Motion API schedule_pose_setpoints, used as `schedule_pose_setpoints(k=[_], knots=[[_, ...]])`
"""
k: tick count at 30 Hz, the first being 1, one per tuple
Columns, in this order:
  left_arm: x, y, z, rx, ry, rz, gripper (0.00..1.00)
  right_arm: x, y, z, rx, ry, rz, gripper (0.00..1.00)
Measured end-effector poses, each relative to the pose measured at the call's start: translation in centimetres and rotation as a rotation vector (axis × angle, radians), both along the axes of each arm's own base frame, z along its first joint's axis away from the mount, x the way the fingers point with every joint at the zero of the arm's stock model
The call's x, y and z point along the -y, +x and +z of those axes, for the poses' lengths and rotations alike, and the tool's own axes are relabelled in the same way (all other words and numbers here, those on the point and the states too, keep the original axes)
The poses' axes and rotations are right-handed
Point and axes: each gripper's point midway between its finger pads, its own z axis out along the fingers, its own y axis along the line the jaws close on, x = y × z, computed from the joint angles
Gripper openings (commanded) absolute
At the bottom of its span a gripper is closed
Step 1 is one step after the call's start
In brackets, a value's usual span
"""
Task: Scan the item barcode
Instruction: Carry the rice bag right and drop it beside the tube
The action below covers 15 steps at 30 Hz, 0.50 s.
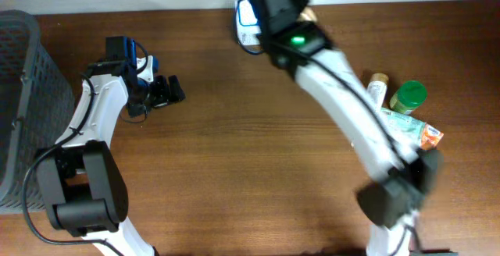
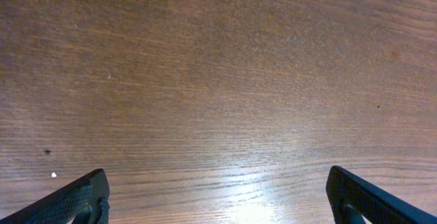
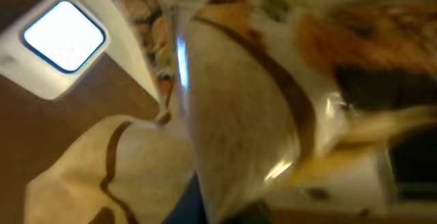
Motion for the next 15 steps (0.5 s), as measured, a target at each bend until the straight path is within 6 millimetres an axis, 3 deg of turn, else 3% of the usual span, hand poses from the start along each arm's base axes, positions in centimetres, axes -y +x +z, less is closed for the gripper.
schedule_pose_setpoints(k=[1, 3, 6, 8, 12, 14, 15], knots=[[0.0, 0.0, 0.0, -0.001, 0.0, 0.0, 0.99, 0.6, -2.3, 1.3, -0.026, 0.092, -0.002, 0.04], [0.0, 0.0, 0.0, -0.001, 0.001, 0.0, 0.99, 1.4, -5.6, 2.2, -0.087, 0.245, -0.019, 0.04], [0.0, 0.0, 0.0, -0.001, 0.002, 0.001, 0.99, 2.9, -10.0, 1.3, -0.245, 0.494, -0.091, 0.04], [0.0, 0.0, 0.0, -0.002, 0.002, 0.001, 0.99, 4.7, -11.8, -1.1, -0.392, 0.62, -0.186, 0.04], [0.0, 0.0, 0.0, -0.001, 0.002, 0.001, 0.99, 8.4, -11.8, -5.7, -0.553, 0.753, -0.359, 0.04], [0.0, 0.0, 0.0, -0.001, 0.002, 0.001, 0.99, 10.6, -11.7, -8.7, -0.615, 0.784, -0.456, 0.04], [0.0, 0.0, 0.0, -0.001, 0.002, 0.001, 0.99, 12.1, -11.7, -11.5, -0.66, 0.791, -0.525, 0.04]])
